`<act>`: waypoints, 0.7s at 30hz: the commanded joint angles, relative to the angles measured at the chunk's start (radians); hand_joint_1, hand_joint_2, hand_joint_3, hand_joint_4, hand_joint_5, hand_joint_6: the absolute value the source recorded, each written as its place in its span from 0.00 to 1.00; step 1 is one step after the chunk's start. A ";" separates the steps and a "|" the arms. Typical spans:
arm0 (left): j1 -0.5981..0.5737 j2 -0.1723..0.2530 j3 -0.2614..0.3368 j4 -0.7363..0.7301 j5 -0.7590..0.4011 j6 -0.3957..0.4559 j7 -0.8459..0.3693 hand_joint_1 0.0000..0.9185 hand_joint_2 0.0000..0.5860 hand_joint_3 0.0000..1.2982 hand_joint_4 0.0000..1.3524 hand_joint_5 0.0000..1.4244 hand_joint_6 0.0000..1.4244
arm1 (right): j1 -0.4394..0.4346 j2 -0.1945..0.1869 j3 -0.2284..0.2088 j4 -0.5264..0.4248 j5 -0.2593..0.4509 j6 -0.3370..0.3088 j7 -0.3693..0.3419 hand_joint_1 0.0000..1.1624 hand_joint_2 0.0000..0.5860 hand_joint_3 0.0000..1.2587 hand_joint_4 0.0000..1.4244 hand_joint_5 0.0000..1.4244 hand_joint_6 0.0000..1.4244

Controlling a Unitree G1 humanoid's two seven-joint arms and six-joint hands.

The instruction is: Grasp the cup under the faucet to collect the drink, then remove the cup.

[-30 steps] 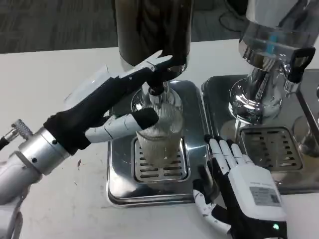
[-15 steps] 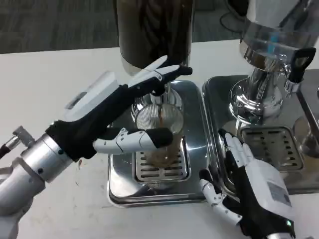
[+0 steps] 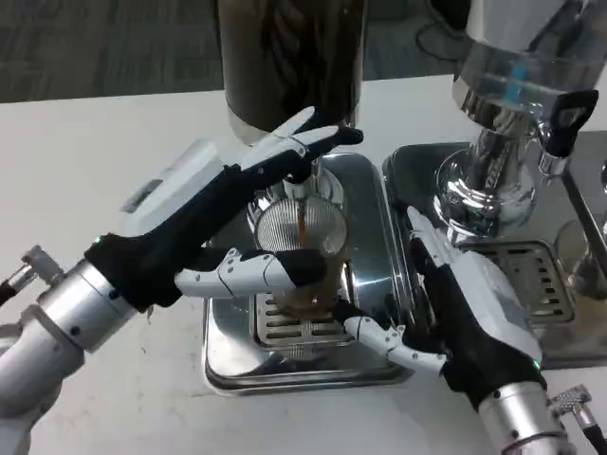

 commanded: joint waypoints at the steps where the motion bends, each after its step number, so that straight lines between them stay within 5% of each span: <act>1: 0.038 0.022 -0.035 0.015 0.034 -0.007 -0.038 0.00 0.17 0.13 0.01 0.11 0.07 | -0.066 0.026 -0.010 0.047 0.024 0.024 0.027 0.40 0.29 0.00 0.00 0.00 0.00; 21: 0.106 0.019 -0.039 -0.048 0.034 0.028 -0.006 0.00 0.17 0.13 0.01 0.11 0.07 | -0.053 0.013 -0.019 0.051 0.067 -0.003 0.036 0.38 0.30 0.00 0.00 0.00 0.00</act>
